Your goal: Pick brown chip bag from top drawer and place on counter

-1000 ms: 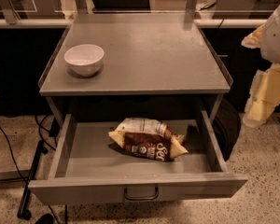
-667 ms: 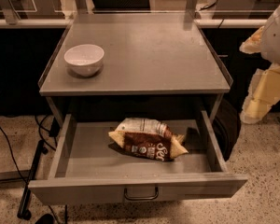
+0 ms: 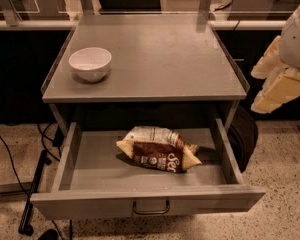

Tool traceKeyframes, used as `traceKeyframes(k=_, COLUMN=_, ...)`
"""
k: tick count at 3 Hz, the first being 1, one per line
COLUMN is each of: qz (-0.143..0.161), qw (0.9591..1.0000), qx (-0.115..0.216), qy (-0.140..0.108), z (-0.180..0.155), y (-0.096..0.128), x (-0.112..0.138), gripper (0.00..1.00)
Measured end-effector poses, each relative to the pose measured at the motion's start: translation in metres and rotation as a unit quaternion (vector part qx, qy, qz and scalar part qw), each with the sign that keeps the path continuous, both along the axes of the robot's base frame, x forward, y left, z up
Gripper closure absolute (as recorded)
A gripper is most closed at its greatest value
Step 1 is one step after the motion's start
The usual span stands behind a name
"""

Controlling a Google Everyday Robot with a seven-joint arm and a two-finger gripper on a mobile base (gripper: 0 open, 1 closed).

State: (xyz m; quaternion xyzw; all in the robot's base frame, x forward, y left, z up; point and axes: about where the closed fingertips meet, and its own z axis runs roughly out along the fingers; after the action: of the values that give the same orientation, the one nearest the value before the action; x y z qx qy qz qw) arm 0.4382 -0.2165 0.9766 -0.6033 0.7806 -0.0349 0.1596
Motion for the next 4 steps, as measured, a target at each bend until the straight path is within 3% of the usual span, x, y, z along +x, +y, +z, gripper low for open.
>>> traceKeyframes(k=2, qz=0.000, qw=1.0000, qx=0.000, qy=0.000, z=0.000, y=0.000, x=0.000, gripper=0.93)
traceKeyframes(k=3, qz=-0.010, qw=0.9998, qx=0.013, qy=-0.012, z=-0.005, y=0.001, x=0.002, gripper=1.00)
traceKeyframes(k=4, qz=-0.029, qw=0.9986, qx=0.039, qy=-0.023, z=-0.019, y=0.003, x=0.003, gripper=1.00)
